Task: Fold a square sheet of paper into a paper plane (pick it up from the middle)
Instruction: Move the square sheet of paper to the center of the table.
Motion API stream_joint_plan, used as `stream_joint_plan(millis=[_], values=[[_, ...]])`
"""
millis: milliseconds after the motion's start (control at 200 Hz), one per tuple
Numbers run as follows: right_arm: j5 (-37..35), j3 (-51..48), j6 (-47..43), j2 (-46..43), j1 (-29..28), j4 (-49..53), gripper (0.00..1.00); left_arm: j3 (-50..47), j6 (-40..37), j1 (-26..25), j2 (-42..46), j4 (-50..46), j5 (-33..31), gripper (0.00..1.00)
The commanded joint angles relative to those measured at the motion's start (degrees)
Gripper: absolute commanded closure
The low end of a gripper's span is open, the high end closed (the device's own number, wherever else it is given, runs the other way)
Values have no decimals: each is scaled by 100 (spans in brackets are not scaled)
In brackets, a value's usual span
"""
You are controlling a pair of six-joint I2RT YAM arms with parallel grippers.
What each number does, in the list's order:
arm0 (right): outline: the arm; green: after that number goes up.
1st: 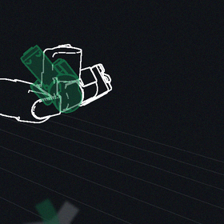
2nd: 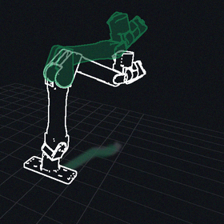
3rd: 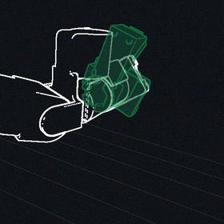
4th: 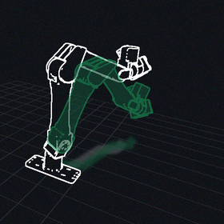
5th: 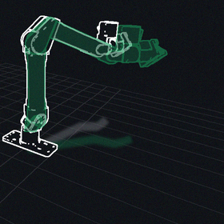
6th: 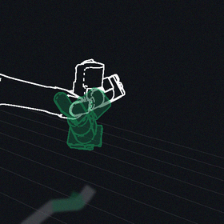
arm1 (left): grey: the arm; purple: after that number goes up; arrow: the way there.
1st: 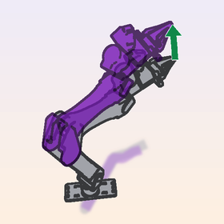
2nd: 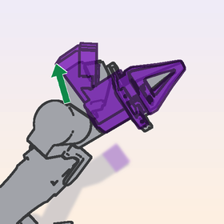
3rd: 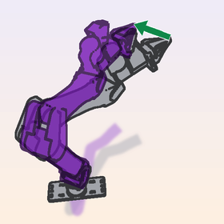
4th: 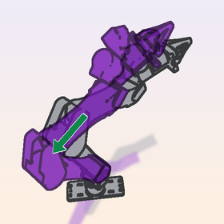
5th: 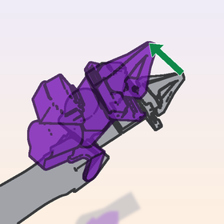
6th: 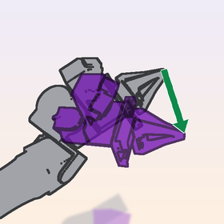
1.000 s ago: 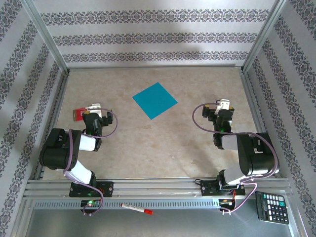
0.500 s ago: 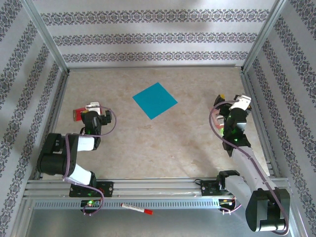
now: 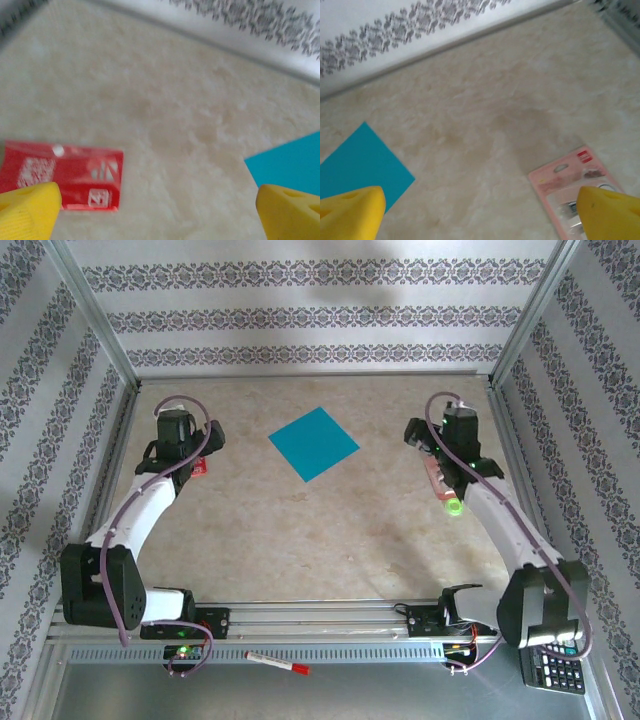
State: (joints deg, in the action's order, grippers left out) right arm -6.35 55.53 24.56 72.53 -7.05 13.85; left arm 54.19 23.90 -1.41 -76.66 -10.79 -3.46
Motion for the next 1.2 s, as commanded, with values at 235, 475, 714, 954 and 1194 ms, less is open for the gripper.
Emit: stream_joint_plan(millis=[235, 475, 714, 954, 1194], values=[[1648, 305, 351, 357, 598, 1105, 2, -112, 612, 90, 4, -1496, 648, 0], [1576, 39, -36, -11, 505, 1097, 2, -701, 586, 132, 137, -197, 1962, 0], [1685, -17, -266, -77, -201, 819, 2, -672, 963, 65, -525, 943, 3309, 0], [1262, 523, -577, 945, -1338, 426, 2, 747, -336, -983, -1267, -1215, 1021, 0], [2100, 1944, -368, 2868, -1474, 131, 11, 1186, 61, -1390, -1940, -997, 1402, 0]])
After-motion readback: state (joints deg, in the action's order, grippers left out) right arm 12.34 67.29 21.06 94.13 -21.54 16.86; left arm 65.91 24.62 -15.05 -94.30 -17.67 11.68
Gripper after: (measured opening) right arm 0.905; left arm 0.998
